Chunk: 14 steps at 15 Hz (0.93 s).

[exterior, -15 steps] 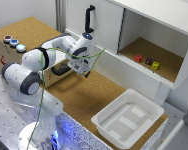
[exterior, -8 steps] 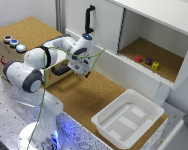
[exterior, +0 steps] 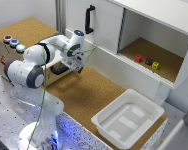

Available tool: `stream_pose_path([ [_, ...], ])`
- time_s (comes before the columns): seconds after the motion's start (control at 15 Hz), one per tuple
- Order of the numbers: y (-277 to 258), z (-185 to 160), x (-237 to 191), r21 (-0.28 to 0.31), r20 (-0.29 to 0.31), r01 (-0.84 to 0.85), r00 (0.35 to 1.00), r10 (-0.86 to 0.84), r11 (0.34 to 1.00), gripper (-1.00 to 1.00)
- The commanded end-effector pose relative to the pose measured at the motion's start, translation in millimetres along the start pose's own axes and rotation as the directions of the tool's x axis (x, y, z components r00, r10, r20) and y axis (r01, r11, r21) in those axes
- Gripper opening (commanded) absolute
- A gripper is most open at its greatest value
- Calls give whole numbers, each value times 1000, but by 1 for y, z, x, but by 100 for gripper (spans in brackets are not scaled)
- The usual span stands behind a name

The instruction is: Grasp the handle of the drawer, then close it

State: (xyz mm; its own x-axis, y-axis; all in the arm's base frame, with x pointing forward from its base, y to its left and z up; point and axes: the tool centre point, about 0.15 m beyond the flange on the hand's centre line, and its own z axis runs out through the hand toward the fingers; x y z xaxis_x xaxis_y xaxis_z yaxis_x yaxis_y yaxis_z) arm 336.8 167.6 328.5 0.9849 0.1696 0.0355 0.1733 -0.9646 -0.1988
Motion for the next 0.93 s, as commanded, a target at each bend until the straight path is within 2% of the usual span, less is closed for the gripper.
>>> stream_pose_path([
  [0.0, -61, 11, 16, -17, -17, -12, 1000, 11, 1000, -100],
  [0.27, -102, 16, 26, -10, -11, 50, 999, -50, 999, -100],
  [0.33, -107, 15, 26, 26, -32, 37, 999, -37, 999, -100],
  [0.4, -114, 16, 28, 38, -36, 44, 998, -42, 998, -100],
  [0.67, -151, 21, 40, 46, -32, 110, 994, -109, 993, -100],
  [0.87, -161, -1, 37, 24, -61, 121, 991, -119, 992, -100],
])
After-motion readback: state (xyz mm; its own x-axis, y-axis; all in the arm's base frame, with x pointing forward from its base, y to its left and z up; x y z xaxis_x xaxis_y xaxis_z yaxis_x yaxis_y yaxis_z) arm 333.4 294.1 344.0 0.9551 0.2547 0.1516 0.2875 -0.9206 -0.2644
